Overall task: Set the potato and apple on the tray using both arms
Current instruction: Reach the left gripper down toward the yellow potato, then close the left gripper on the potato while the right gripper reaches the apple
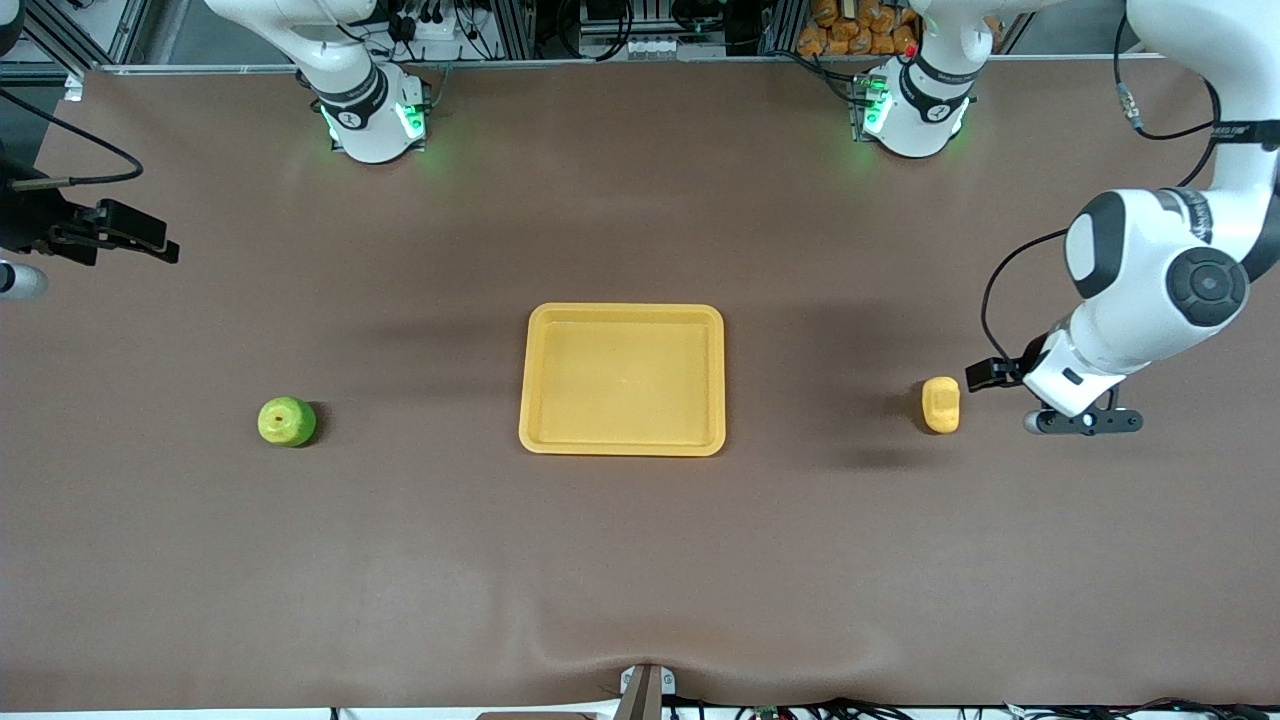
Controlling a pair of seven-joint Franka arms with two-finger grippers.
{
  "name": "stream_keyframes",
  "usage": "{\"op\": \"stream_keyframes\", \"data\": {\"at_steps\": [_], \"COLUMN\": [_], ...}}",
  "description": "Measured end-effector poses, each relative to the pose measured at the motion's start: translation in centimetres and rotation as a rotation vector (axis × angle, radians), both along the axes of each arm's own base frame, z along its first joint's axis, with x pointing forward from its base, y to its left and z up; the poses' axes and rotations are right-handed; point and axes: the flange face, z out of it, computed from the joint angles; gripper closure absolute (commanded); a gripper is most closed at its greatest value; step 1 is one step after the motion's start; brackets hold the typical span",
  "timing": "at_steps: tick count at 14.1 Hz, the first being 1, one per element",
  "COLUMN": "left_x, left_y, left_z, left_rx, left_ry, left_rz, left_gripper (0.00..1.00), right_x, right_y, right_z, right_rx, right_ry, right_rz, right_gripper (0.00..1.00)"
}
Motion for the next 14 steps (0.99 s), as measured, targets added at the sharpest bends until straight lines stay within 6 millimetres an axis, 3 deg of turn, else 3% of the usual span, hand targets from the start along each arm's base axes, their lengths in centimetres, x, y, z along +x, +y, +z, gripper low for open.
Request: {"op": "stream_keyframes", "data": {"at_steps": [10,14], "left_x": [0.1,0.1], "left_y": [-0.3,-1.0], "left_z": [-7.1,-9.3], "left_rx": [-0.018,-0.024], "left_ry": [0.019,0.023], "left_rz": [-0.005,-0.015], "left_gripper": [0.02,0.08], "right_x": [1.4,3.2], "right_y": [0.1,0.6], "right_z": [-2.9,-7.4], "right_rx": [0.001,0.003], "right_ry": [0.052,0.131], "right_rz": [0.003,0.012], "right_gripper": [0.00,0.00]}}
